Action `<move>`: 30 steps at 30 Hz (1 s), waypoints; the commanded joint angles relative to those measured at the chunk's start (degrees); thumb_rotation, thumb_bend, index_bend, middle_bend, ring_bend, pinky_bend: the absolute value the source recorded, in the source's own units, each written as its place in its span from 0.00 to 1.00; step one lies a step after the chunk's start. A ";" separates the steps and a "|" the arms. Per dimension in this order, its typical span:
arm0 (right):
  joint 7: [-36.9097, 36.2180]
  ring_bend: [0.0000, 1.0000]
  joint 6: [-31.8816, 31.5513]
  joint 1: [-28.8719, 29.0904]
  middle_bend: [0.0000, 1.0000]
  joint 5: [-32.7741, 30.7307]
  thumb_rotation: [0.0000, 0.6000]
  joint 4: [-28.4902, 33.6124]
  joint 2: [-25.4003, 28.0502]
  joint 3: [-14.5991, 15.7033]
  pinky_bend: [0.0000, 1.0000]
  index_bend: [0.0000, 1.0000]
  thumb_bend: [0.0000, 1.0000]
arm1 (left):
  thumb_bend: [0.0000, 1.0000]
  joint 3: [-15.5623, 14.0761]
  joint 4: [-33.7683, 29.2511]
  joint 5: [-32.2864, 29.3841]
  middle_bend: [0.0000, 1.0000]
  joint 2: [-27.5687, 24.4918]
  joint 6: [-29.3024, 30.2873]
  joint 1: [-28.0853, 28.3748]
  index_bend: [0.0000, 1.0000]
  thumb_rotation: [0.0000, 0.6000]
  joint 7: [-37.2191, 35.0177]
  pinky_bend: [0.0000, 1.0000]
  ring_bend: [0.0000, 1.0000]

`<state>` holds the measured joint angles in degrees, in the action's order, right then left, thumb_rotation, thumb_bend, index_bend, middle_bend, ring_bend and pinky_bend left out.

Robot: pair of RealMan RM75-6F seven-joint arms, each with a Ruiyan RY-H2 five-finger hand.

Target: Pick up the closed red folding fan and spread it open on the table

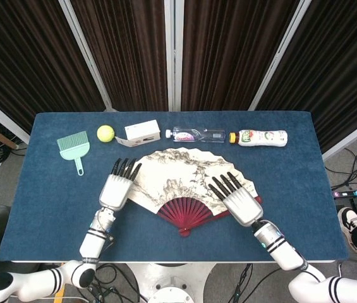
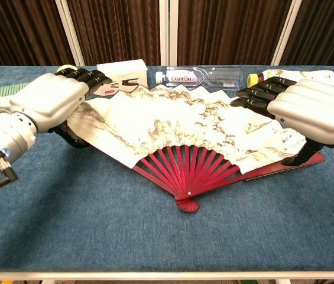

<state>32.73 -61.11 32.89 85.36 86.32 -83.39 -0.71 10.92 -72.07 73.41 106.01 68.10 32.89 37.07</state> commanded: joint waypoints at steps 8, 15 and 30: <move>-6.36 0.00 2.69 0.13 0.00 -4.61 1.00 5.81 8.27 -1.74 0.00 0.00 0.00 | 0.00 2.49 -7.89 -6.94 0.00 -10.57 -7.02 0.99 0.05 1.00 -2.62 0.05 0.00; -13.75 0.00 -6.80 -5.30 0.09 -2.11 1.00 4.36 11.66 -1.46 0.00 0.03 0.02 | 0.00 3.43 -8.16 -6.30 0.02 -14.46 0.78 -2.85 0.06 1.00 -7.43 0.03 0.00; -32.16 0.02 -24.62 -22.39 0.18 -2.69 1.00 1.94 20.53 1.87 0.00 0.14 0.08 | 0.00 -7.11 -21.66 1.37 0.08 -36.17 15.50 -21.97 0.12 1.00 -23.67 0.09 0.00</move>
<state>2.09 -83.37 13.05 83.28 87.99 -64.25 0.51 6.23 -90.41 72.83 72.36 79.39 13.96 13.09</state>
